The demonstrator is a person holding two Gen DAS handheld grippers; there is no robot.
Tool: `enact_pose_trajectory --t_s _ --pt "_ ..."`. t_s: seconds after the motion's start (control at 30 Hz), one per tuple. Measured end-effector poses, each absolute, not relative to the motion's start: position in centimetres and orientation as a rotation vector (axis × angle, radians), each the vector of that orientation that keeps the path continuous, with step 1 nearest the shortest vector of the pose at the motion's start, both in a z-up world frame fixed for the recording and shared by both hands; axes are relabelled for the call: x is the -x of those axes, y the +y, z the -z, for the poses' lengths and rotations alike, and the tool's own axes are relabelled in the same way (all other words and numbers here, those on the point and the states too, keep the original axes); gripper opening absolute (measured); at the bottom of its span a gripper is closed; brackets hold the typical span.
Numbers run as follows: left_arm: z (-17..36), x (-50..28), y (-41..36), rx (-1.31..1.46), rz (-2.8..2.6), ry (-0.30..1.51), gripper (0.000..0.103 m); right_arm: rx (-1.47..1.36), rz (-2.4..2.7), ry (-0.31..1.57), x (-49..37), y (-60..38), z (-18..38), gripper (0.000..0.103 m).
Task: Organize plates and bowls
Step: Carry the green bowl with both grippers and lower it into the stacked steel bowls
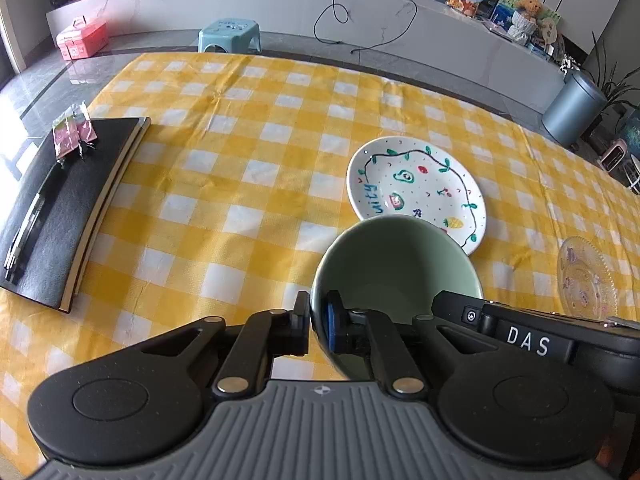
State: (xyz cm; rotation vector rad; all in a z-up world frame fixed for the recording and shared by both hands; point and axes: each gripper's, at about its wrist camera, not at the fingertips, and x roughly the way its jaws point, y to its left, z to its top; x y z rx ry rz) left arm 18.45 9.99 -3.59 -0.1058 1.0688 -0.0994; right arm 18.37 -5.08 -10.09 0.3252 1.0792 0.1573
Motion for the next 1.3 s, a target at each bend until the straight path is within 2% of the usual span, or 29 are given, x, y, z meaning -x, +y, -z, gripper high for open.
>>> enact_pose_trajectory --t_s 0.53,0.9,1.3 --pt "-4.6 -9.2 7.9 0.061 0.138 0.891 0.009 -0.419 -0.195 0.934 -7.9 -8.1 3.5 0.005" --pt "-2.0 -4.6 8.3 0.129 0.142 0.955 0.009 -0.411 -0.2 0.958 -2.5 -9.2 4.7 0.005" --pt "-0.3 -3.1 8.7 0.116 0.122 0.994 0.007 -0.343 -0.2 1.0 -1.8 -8.2 6.5 0.005"
